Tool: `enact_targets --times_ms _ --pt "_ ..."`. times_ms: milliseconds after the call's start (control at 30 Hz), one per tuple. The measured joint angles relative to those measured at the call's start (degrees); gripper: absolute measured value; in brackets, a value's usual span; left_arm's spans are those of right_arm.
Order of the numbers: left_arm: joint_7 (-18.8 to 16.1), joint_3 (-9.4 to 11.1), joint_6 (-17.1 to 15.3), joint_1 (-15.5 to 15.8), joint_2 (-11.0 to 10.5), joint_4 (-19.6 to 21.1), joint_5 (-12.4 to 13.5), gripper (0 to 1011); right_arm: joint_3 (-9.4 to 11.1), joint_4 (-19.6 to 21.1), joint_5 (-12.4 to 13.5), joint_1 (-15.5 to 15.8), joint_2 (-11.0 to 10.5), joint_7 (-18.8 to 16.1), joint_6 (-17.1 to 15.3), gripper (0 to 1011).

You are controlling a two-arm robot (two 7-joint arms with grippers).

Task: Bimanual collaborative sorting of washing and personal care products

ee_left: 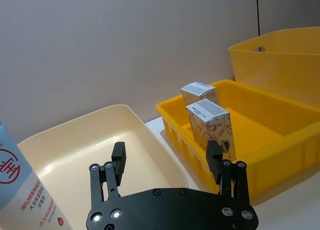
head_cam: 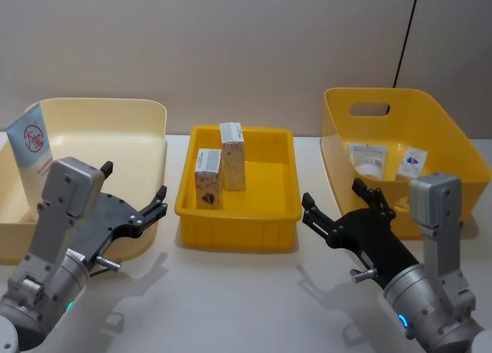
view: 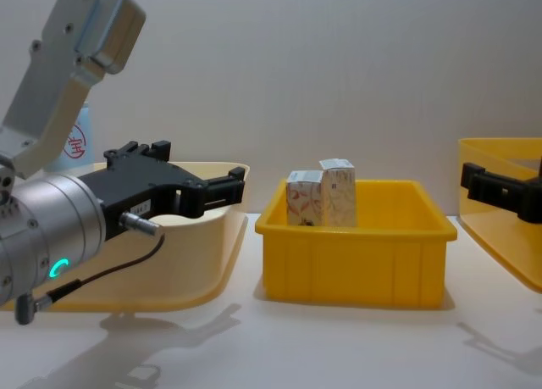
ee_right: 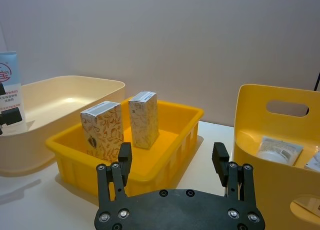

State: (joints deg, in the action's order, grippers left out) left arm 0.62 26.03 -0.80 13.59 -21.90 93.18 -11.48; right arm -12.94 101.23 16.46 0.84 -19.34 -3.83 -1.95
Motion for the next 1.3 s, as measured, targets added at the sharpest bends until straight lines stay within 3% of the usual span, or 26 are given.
enact_targets --times_ms 1300 --pt "0.00 0.00 0.00 0.00 0.00 0.00 0.00 1002 0.00 0.00 0.01 0.00 0.00 0.00 0.00 1001"
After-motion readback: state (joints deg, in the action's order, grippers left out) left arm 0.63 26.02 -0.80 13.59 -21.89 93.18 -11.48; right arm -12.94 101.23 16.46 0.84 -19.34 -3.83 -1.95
